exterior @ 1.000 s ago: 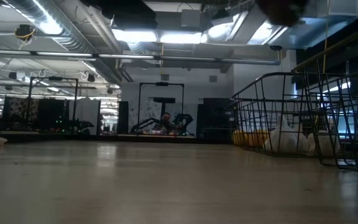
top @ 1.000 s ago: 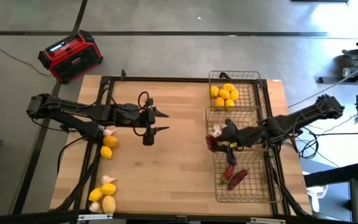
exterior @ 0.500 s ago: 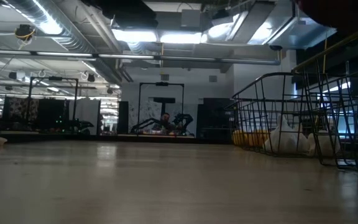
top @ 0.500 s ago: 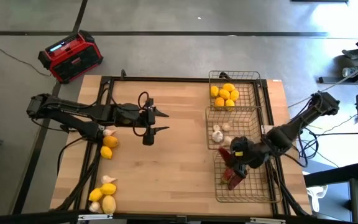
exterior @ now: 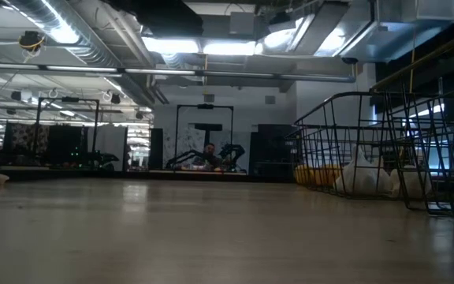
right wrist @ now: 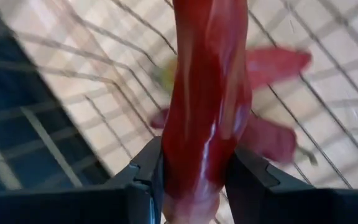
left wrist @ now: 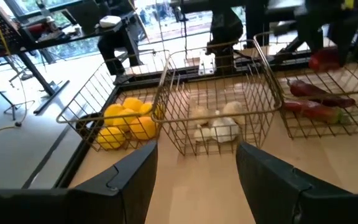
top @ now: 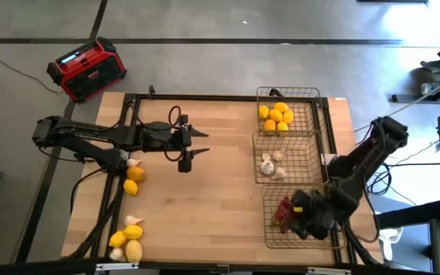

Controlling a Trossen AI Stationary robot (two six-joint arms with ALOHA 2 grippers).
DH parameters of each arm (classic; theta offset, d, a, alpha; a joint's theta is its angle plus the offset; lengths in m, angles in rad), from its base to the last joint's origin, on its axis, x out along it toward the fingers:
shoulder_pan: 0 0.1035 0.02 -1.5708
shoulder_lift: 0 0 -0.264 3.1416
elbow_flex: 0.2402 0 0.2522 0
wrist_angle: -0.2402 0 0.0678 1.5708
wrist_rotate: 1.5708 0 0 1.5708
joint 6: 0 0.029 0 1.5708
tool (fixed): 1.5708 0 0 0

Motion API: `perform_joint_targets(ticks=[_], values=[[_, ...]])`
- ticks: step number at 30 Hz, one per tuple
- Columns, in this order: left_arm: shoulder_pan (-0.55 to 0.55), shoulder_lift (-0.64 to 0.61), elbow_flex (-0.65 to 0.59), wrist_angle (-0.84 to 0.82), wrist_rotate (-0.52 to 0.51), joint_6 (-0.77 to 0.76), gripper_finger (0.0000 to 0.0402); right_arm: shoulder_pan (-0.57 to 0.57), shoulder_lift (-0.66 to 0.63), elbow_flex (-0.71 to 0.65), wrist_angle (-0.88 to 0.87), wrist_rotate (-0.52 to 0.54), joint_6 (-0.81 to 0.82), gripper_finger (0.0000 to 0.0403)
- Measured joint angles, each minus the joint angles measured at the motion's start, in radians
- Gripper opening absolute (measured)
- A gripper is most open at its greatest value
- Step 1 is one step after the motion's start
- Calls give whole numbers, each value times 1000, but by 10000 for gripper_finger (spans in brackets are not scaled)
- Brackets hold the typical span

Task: Sort produce into baskets
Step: Put the red chili pepper into the bottom wire basket

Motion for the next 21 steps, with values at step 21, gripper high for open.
perform_joint_targets(ticks=[21], values=[[5,0,0,7,0,-6,214,26,186,0,-110,18,-28,118]])
